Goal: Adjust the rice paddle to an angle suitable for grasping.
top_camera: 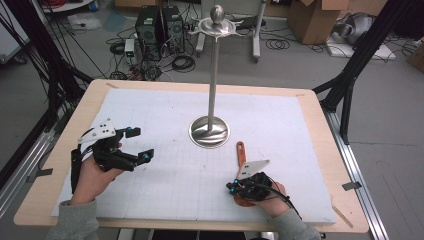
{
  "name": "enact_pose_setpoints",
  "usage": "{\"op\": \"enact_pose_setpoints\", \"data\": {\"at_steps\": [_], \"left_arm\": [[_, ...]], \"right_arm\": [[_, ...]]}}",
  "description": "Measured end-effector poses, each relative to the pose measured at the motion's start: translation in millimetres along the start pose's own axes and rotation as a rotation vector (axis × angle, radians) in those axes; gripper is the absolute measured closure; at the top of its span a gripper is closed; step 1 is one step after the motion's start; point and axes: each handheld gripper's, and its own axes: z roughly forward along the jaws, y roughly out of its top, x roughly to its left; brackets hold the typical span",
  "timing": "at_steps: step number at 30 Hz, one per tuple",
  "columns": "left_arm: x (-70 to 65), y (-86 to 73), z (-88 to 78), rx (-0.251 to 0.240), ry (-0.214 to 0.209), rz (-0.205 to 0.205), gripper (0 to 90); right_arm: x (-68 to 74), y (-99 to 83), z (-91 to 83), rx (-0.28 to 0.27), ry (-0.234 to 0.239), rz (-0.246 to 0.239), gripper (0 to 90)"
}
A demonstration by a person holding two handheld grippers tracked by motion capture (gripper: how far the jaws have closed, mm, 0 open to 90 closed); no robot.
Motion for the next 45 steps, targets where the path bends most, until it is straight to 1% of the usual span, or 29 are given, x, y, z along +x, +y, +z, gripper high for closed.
{"op": "enact_pose_setpoints", "data": {"at_steps": [1, 4, 9, 14, 16, 17, 20, 22, 23, 26, 28, 30, 32, 35, 36, 39, 42, 43, 44, 45], "left_arm": [[0.2, 0.4, 0.1, 0.000, 0.001, 0.004, 2.5], [1.2, -1.0, 1.7, 0.004, 0.000, -0.005, 2.5], [1.0, -1.2, 4.6, 0.012, -0.002, 0.000, 2.5], [0.8, -1.6, 7.2, 0.015, -0.002, -0.002, 2.5], [1.2, -2.2, 8.6, 0.020, -0.004, -0.002, 2.5], [1.6, -2.2, 9.2, 0.022, -0.002, 0.002, 2.5], [1.0, -2.2, 10.7, 0.021, -0.004, 0.000, 2.5], [1.3, -2.4, 11.3, 0.028, -0.009, 0.000, 2.5], [1.4, -2.6, 12.0, 0.027, -0.004, 0.001, 2.5], [1.5, -2.8, 12.7, 0.029, -0.006, 0.000, 2.5], [0.9, -2.5, 13.2, 0.029, -0.005, 0.002, 2.5], [0.5, -2.2, 13.2, 0.029, -0.008, 0.003, 2.5], [0.6, -2.4, 13.3, 0.029, -0.008, 0.003, 2.5], [1.1, -3.0, 13.1, 0.031, -0.005, 0.002, 2.5], [1.3, -3.3, 13.2, 0.032, -0.005, 0.003, 2.5], [1.2, -4.0, 13.1, 0.035, -0.006, -0.001, 2.5], [1.3, -4.4, 12.7, 0.034, -0.006, 0.000, 2.5], [1.5, -4.3, 12.3, 0.033, -0.005, 0.003, 2.5], [1.4, -4.2, 12.0, 0.034, -0.005, 0.003, 2.5], [1.0, -4.3, 12.0, 0.032, -0.005, 0.001, 2.5]], "right_arm": [[-0.8, -2.3, -2.3, -0.001, -0.001, 0.005, 89.4], [-3.0, -8.9, -9.1, 0.001, -0.005, 0.018, 89.4], [-3.2, -19.5, -21.8, 0.012, -0.044, 0.030, 89.4], [-6.5, -31.9, -34.0, 0.008, -0.055, 0.062, 89.4], [-8.2, -35.8, -37.9, 0.006, -0.065, 0.064, 89.4], [-8.7, -37.7, -40.0, 0.007, -0.065, 0.072, 89.4], [-10.5, -43.2, -45.2, 0.008, -0.070, 0.083, 89.4], [-11.6, -45.4, -47.6, 0.003, -0.064, 0.090, 89.4], [-11.7, -45.3, -48.6, 0.006, -0.062, 0.088, 89.4], [-13.6, -40.1, -54.9, -0.038, -0.071, 0.083, 89.4], [-19.4, -34.3, -60.4, -0.057, -0.098, 0.080, 89.4], [-28.4, -30.8, -63.2, -0.070, -0.121, 0.085, 89.4], [-41.2, -29.3, -64.2, -0.069, -0.141, 0.124, 89.4], [-55.1, -30.8, -60.7, -0.059, -0.160, 0.155, 89.4], [-58.7, -31.3, -58.6, -0.053, -0.167, 0.158, 89.4], [-66.7, -32.0, -53.4, -0.042, -0.181, 0.175, 89.4], [-73.4, -32.4, -51.0, -0.054, -0.194, 0.198, 89.4], [-75.7, -33.0, -50.1, -0.053, -0.203, 0.201, 89.4], [-79.7, -34.6, -48.7, -0.044, -0.213, 0.215, 89.4], [-79.7, -34.6, -48.7, -0.044, -0.213, 0.215, 89.4]]}}
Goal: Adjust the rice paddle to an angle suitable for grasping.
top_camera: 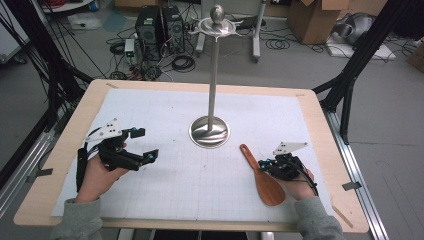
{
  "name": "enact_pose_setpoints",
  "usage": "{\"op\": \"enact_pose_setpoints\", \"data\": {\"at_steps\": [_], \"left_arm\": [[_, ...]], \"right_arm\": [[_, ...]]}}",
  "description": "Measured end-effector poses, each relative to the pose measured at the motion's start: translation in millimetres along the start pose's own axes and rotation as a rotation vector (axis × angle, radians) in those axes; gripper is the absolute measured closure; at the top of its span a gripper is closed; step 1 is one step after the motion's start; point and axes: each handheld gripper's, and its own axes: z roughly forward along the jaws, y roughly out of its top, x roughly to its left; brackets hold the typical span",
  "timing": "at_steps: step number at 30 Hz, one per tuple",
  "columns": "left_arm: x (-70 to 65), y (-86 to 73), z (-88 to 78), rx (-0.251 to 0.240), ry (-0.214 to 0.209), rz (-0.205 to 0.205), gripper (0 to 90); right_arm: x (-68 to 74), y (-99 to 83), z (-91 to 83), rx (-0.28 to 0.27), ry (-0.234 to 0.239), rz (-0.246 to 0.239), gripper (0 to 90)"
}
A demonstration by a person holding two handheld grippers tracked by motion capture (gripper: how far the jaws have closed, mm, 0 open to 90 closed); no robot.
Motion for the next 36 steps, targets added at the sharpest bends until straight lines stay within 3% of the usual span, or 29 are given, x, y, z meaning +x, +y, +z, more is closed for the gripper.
{"op": "enact_pose_setpoints", "data": {"at_steps": [5, 19, 28, 36], "left_arm": [[-1.2, -0.8, 0.8, 0.002, -0.014, 0.002, 2.5], [-1.2, -2.8, 0.1, 0.010, 0.000, 0.002, 2.5], [-0.7, -3.4, -1.3, 0.013, 0.003, 0.002, 2.5], [-0.6, -3.5, -3.6, 0.009, 0.011, 0.000, 2.5]], "right_arm": [[-5.7, -0.6, 6.4, 0.015, -0.001, 0.012, 89.4], [-0.8, 6.2, 18.2, 0.010, 0.045, 0.006, 89.4], [17.3, 19.9, 28.9, 0.045, 0.078, -0.076, 89.4], [26.7, 24.7, 34.5, 0.053, 0.110, -0.106, 89.4]]}}
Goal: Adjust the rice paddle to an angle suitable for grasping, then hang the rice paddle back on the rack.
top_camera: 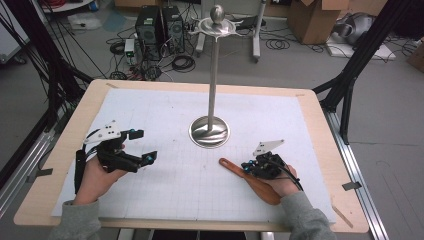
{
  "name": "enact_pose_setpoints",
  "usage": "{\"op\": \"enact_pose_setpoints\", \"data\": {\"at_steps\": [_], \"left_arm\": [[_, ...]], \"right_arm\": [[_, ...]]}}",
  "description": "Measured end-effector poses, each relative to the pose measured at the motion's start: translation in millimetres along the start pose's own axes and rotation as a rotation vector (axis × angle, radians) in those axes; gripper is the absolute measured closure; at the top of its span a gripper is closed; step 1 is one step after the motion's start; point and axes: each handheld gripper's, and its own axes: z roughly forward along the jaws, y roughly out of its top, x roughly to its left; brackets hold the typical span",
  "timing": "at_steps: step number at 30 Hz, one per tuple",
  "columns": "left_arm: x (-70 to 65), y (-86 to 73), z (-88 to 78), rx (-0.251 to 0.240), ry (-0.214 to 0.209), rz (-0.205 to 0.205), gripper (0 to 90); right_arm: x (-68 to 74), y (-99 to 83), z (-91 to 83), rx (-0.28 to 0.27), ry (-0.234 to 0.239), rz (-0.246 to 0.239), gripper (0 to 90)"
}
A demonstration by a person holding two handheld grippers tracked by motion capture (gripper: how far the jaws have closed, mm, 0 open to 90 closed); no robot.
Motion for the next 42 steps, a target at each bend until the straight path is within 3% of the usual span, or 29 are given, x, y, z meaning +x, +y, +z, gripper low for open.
{"op": "enact_pose_setpoints", "data": {"at_steps": [5, 10, 16, 21, 25, 28, 42], "left_arm": [[-0.1, -0.1, 0.6, 0.001, -0.006, 0.002, 2.5], [1.1, -1.1, 1.6, 0.005, -0.006, 0.000, 2.5], [1.4, -1.7, 2.5, 0.007, 0.000, -0.002, 2.5], [0.5, -1.9, 5.7, 0.010, -0.006, -0.003, 2.5], [1.1, -2.3, 6.7, 0.017, -0.002, -0.007, 2.5], [1.1, -2.2, 7.0, 0.016, -0.001, -0.009, 2.5], [-0.5, -1.1, 9.5, 0.020, -0.008, 0.000, 2.5]], "right_arm": [[0.0, 0.1, -1.4, -0.004, -0.007, 0.005, 85.8], [-1.2, -0.3, -9.4, -0.062, -0.028, 0.047, 61.5], [4.5, -0.4, -19.8, -0.107, -0.067, 0.058, 32.1], [10.1, 1.4, -29.2, -0.127, -0.082, 0.056, 18.9], [16.7, 3.5, -35.2, -0.149, -0.064, -0.023, 13.0], [20.1, 4.2, -36.3, -0.148, -0.049, -0.045, 12.4], [24.9, 9.4, -20.9, -0.027, -0.020, -0.039, 13.6]]}}
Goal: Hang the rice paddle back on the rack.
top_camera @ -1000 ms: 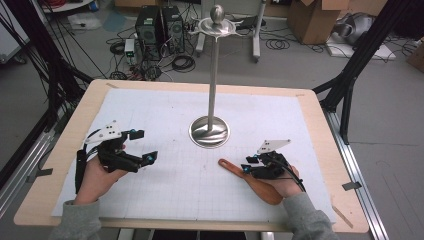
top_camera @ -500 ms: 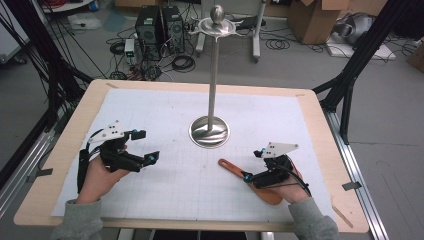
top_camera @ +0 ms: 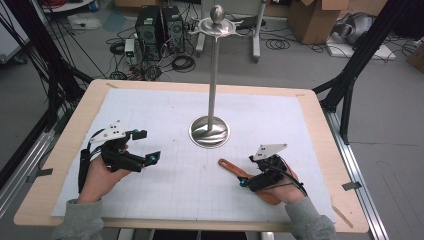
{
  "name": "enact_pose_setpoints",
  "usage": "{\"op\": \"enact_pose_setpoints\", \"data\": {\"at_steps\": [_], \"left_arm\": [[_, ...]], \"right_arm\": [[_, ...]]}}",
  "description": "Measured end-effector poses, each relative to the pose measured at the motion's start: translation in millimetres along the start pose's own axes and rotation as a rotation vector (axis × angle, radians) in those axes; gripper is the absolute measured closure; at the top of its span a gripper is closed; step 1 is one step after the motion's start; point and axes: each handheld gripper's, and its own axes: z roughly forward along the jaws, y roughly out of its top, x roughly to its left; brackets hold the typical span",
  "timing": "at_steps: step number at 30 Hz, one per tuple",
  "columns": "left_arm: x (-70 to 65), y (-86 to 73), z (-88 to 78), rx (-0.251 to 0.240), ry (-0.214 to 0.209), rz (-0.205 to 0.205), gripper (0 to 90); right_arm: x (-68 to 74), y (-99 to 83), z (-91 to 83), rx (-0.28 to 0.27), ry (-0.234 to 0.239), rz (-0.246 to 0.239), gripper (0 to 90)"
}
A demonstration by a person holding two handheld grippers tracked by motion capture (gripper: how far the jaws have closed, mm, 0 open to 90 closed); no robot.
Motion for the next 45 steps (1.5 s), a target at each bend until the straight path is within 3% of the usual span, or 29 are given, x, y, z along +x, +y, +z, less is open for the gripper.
{"op": "enact_pose_setpoints", "data": {"at_steps": [6, 20, 39, 45], "left_arm": [[-0.4, 0.1, 0.0, 0.004, -0.004, 0.000, 2.5], [-0.6, -1.4, 0.2, 0.006, 0.000, -0.005, 2.5], [-0.4, -1.7, 0.3, 0.005, -0.005, -0.009, 2.5], [-0.3, -1.6, -0.2, 0.004, -0.004, -0.007, 2.5]], "right_arm": [[0.8, 4.4, 9.7, 0.071, 0.018, 0.003, 13.6], [-1.3, 5.9, 21.6, 0.128, 0.002, 0.017, 15.1], [-1.5, 12.1, 30.7, 0.194, -0.004, -0.025, 30.6], [-0.9, 13.9, 30.5, 0.200, 0.014, -0.032, 39.8]]}}
